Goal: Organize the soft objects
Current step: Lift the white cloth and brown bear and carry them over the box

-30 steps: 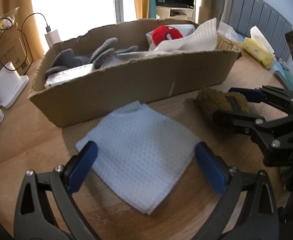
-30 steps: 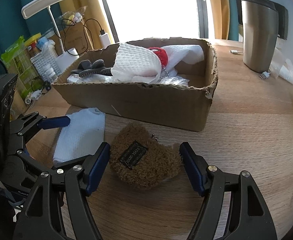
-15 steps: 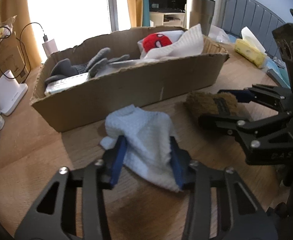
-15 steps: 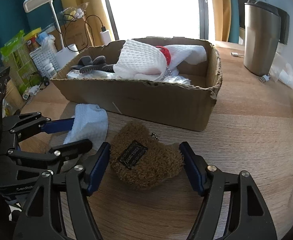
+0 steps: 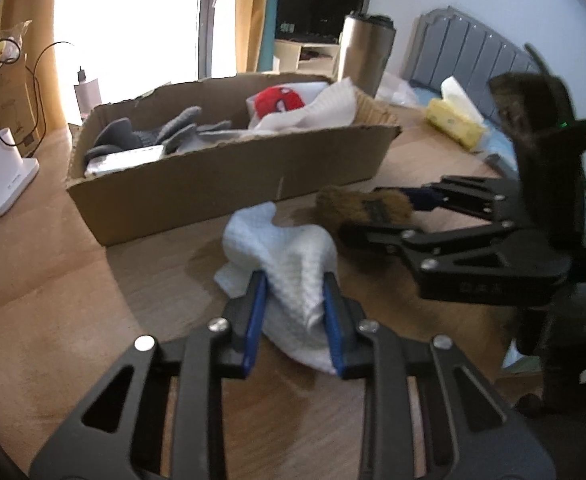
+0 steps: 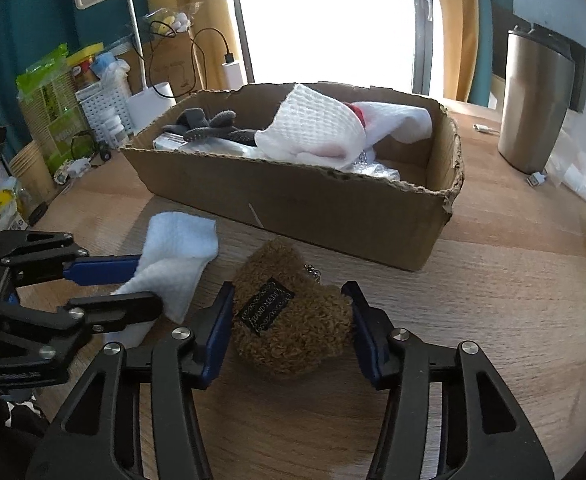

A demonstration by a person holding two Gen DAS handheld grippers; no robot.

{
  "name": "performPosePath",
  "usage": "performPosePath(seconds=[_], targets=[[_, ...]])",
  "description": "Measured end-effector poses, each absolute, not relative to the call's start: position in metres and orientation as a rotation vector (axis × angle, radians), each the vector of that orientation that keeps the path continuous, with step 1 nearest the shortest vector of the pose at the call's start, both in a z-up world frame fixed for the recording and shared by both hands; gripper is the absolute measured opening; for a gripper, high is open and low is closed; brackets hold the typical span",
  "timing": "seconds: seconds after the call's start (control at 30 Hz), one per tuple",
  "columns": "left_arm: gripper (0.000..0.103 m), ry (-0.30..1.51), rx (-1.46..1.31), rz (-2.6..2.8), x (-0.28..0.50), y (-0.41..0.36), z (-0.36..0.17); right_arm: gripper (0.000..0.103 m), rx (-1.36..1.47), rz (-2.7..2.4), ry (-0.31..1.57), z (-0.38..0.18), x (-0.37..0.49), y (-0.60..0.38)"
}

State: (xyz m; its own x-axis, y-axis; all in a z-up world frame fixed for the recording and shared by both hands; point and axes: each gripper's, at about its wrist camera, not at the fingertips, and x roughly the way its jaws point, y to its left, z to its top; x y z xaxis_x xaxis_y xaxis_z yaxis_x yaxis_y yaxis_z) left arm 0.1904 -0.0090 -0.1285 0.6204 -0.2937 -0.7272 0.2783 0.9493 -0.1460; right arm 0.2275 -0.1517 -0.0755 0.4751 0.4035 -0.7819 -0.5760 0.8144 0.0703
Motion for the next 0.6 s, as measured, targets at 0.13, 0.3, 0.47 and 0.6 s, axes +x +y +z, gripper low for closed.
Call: performPosePath(seconds=[0.13, 0.3, 0.47, 0.6], targets=[[0.028, 0.788, -0.06, -0.374, 0.181, -0.003, -0.118, 0.056, -0.187, 0.605, 0.889, -0.072, 0.227, -0.156], [0.028, 0.704, -0.118, -0.416, 0.169, -0.002, -0.109, 0.056, -0.158, 0.598, 0.875, -0.064, 0.223, -0.162], [0.028, 0.687, -0.115, -0.41, 0.166, -0.002, -0.102, 0.056, -0.161, 0.582, 0.844, -0.051, 0.217, -0.167], [0.028, 0.651, -0.132, -0.396, 0.162, 0.004, -0.092, 0.056, -0.159, 0.574, 0.818, -0.041, 0.215, -0.171]])
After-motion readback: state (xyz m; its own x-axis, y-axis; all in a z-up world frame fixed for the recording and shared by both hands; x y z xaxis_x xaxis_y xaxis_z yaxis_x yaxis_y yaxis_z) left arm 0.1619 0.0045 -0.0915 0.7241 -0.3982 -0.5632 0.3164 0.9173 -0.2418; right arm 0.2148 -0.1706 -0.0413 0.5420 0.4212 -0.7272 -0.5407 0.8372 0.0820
